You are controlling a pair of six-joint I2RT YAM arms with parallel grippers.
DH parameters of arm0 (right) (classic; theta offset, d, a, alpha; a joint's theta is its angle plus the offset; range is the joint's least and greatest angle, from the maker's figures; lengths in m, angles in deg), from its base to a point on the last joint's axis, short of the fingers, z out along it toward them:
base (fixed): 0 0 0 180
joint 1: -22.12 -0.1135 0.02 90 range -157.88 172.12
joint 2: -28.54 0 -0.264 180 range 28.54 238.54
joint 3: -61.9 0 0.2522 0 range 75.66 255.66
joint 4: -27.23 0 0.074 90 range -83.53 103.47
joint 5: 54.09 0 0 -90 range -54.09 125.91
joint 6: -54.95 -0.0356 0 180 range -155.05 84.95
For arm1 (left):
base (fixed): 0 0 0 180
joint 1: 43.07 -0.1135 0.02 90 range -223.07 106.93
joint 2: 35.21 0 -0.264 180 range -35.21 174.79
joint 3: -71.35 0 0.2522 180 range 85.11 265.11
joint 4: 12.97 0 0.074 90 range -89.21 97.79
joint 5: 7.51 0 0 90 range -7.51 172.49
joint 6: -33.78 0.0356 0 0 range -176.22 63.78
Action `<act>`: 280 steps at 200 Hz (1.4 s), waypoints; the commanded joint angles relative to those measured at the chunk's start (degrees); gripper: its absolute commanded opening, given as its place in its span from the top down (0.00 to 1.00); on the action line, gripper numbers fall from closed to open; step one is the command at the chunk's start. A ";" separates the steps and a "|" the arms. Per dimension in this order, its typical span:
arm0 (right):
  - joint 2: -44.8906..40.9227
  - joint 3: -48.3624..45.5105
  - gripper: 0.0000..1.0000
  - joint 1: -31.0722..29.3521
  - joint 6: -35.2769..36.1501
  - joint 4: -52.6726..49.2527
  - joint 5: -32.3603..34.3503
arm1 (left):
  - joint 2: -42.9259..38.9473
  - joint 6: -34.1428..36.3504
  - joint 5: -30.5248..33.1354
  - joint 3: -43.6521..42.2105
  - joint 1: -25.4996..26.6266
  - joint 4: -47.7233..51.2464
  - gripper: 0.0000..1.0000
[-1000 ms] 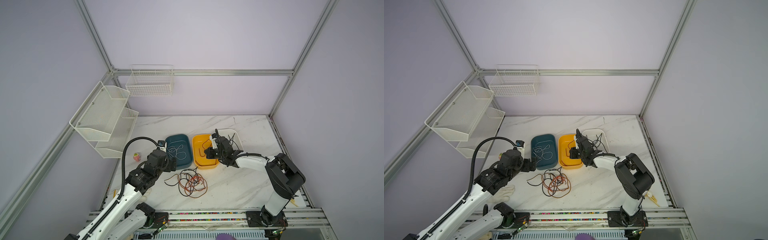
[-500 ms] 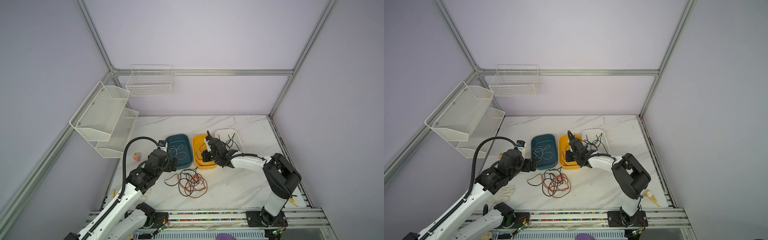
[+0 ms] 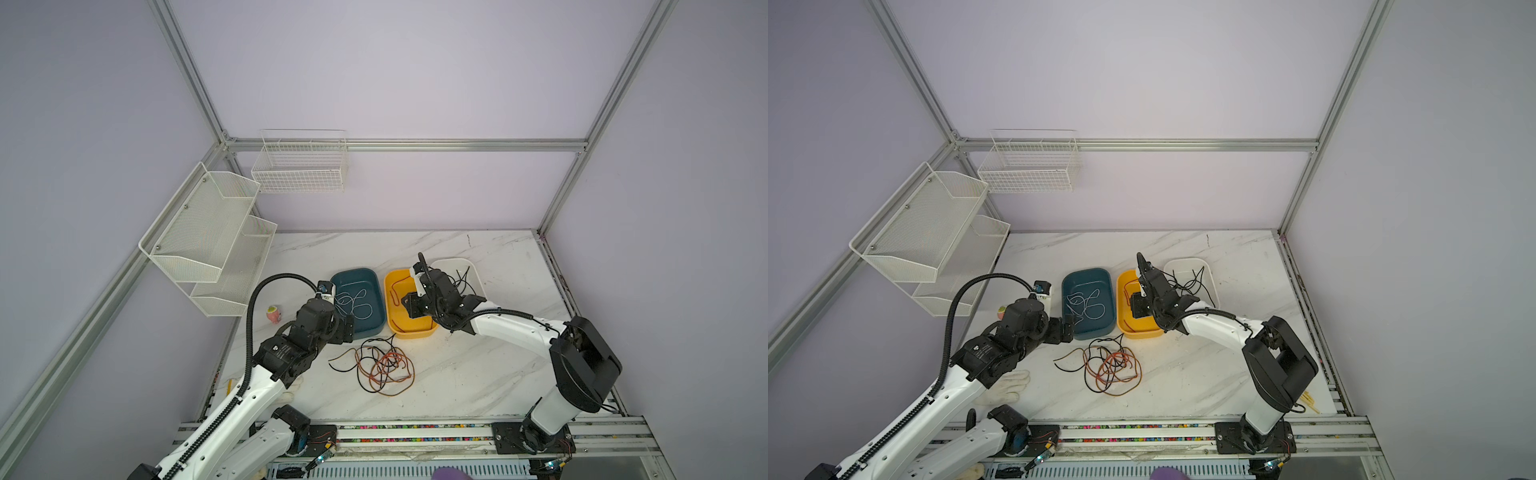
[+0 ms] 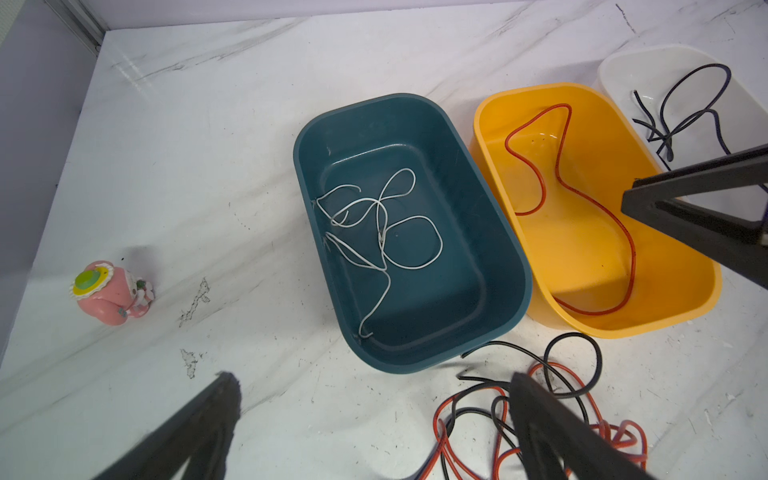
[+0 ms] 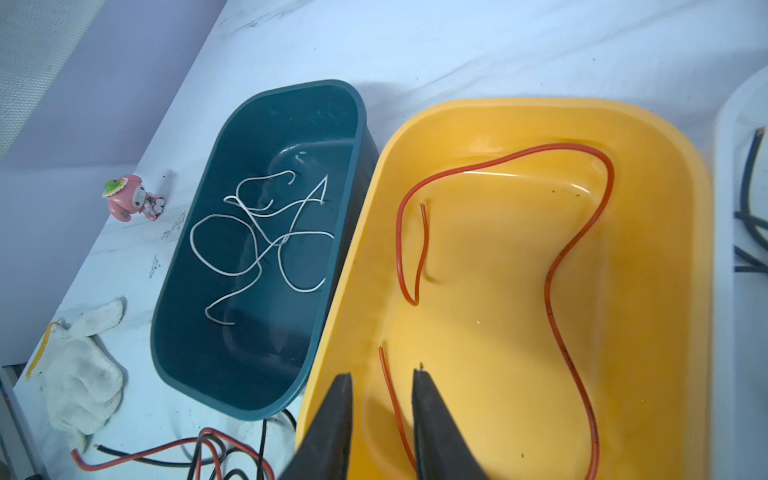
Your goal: Untangle the cables
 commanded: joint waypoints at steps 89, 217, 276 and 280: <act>-13.02 -6.57 0.29 -6.83 4.18 2.60 -5.87 | -2.12 -8.67 -10.10 2.27 -0.43 2.33 0.00; -20.38 -14.78 0.23 -9.99 4.81 5.14 -0.16 | -3.04 -31.24 -20.44 -10.48 -0.39 5.48 0.00; -20.05 -15.95 0.23 -9.96 4.49 6.36 0.20 | -1.65 -33.52 -13.96 -13.04 -0.41 3.51 0.00; -19.98 -15.95 0.23 -9.99 4.57 6.46 0.10 | -1.27 -33.42 -13.68 -13.04 -0.38 3.48 0.01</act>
